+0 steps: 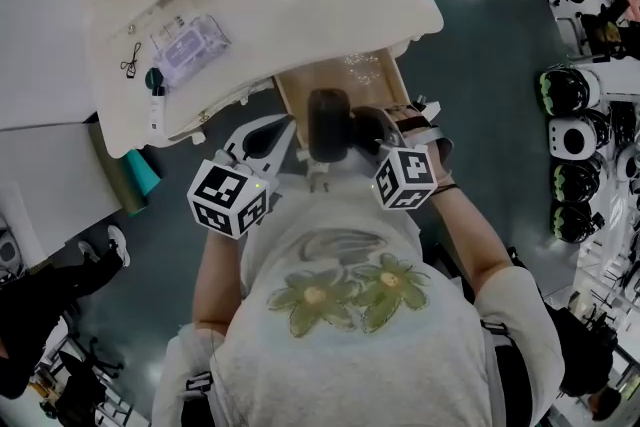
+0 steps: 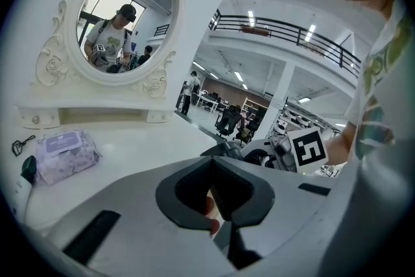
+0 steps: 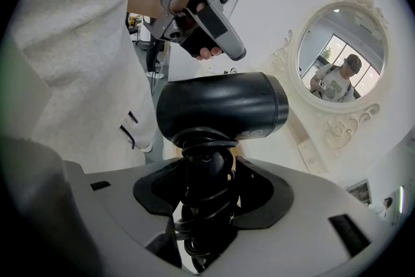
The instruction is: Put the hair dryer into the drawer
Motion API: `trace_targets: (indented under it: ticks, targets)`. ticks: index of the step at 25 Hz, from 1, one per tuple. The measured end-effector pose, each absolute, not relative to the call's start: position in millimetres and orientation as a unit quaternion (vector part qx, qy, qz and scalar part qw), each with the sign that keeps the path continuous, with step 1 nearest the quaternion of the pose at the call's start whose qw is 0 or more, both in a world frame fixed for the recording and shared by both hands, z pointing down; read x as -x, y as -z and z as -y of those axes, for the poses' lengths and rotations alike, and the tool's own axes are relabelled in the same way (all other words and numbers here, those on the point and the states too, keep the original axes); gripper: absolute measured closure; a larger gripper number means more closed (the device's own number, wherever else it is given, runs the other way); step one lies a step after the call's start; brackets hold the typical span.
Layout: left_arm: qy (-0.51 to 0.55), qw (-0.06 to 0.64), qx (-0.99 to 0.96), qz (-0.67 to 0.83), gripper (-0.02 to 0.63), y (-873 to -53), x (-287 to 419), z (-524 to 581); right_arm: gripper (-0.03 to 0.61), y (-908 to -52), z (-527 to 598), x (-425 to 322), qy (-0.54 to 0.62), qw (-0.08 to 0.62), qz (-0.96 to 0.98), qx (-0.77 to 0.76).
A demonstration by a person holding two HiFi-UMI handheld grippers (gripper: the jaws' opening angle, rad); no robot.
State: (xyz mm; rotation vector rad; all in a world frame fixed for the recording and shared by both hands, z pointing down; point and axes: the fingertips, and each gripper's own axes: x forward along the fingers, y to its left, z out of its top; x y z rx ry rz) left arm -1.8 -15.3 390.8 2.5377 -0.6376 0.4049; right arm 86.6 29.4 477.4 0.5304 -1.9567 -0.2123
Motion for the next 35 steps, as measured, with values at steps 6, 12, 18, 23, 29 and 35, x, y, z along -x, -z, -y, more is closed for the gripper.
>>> trace_targets:
  ticks: [6, 12, 18, 23, 29, 35]
  targets:
    - [-0.153, 0.247, -0.924, 0.249, 0.604, -396, 0, 15, 0.357, -483, -24, -93, 0.093, 0.521, 0.823, -0.207]
    - [-0.152, 0.255, -0.918, 0.264, 0.604, -396, 1, 20, 0.357, -490, -18, -93, 0.095, 0.52, 0.827, -0.19]
    - [-0.151, 0.259, -0.914, 0.273, 0.604, -397, 0, 23, 0.357, -497, -14, -93, 0.092, 0.519, 0.831, -0.177]
    - [-0.153, 0.264, -0.911, 0.278, 0.604, -400, 0, 23, 0.357, -504, -10, -95, 0.092, 0.522, 0.831, -0.168]
    - [-0.154, 0.269, -0.907, 0.287, 0.604, -404, 3, 25, 0.357, -512, -5, -95, 0.093, 0.523, 0.832, -0.158]
    - [-0.156, 0.274, -0.903, 0.293, 0.604, -407, 4, 27, 0.357, -520, -2, -96, 0.092, 0.525, 0.833, -0.147]
